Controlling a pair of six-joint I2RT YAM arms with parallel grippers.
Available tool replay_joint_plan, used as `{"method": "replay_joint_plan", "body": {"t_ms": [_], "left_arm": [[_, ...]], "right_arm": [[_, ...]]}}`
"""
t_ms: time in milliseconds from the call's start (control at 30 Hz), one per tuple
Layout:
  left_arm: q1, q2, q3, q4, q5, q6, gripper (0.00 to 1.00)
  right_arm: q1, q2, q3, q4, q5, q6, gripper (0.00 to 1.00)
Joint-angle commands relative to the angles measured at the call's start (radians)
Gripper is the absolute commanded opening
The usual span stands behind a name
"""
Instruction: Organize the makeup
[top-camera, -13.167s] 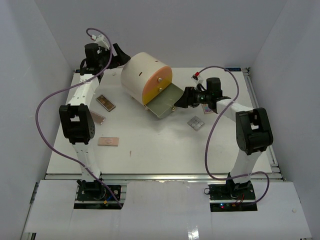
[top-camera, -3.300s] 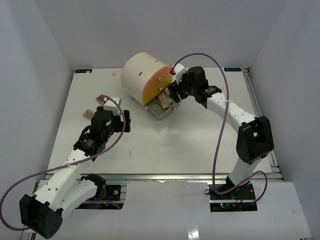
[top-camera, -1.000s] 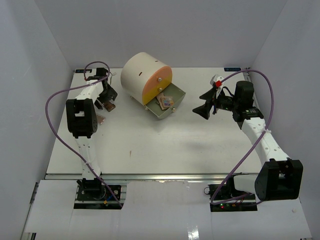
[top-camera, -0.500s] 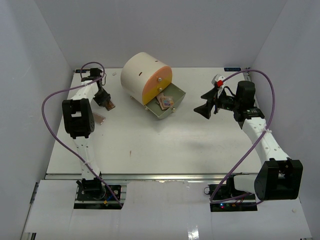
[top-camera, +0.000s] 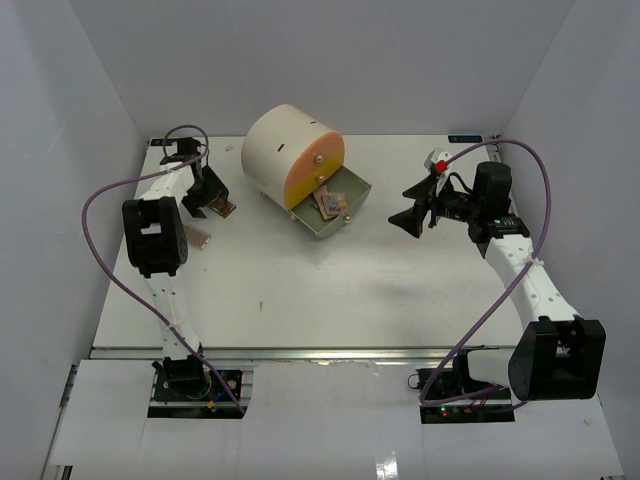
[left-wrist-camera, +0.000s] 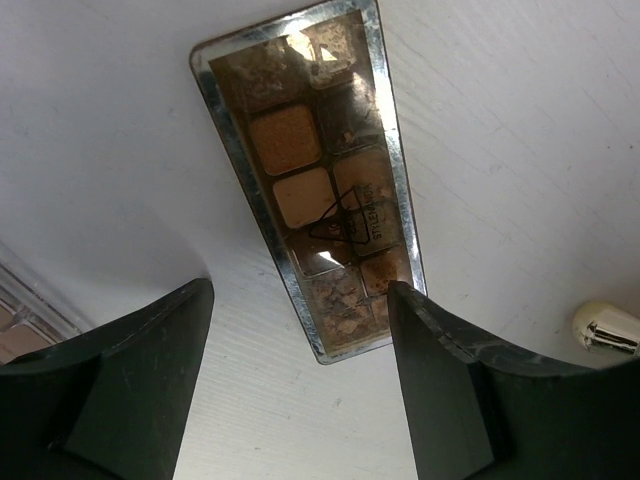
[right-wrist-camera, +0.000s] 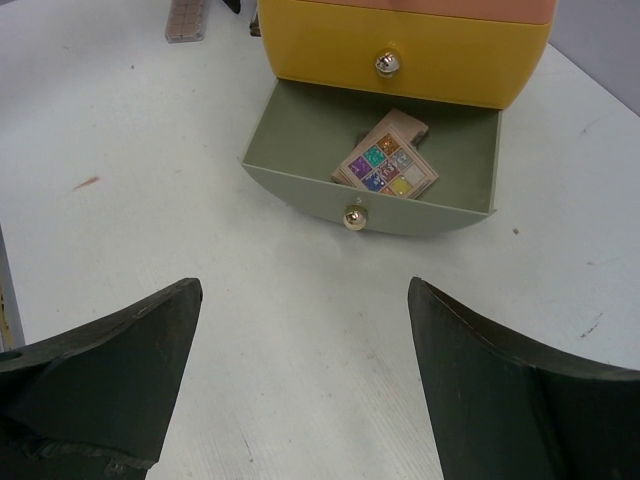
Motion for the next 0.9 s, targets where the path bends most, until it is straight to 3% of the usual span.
{"method": "replay_joint_plan", "body": {"t_ms": [0, 200, 467, 867], "left_arm": [[0.002, -0.029, 0.020, 0.020, 0.036, -0.002, 0.82], [0.003, -0.027, 0.070, 0.009, 0.011, -0.083, 0.83], [0.005, 0.150, 0.300, -0.211, -0.028, -0.144, 0.85], [0.005, 0.165, 0.281, -0.210, -0.030, -0.146, 0.82]], "right_arm": [[-0.006, -0.005, -0.008, 0.011, -0.030, 0.002, 0.90], [-0.006, -0.001, -0.008, 0.011, -0.035, 0.004, 0.90], [-0.008, -0.009, -0.010, 0.011, -0.037, 0.004, 0.90], [-0.010, -0.015, -0.010, 0.010, -0.040, 0.007, 0.90]]}}
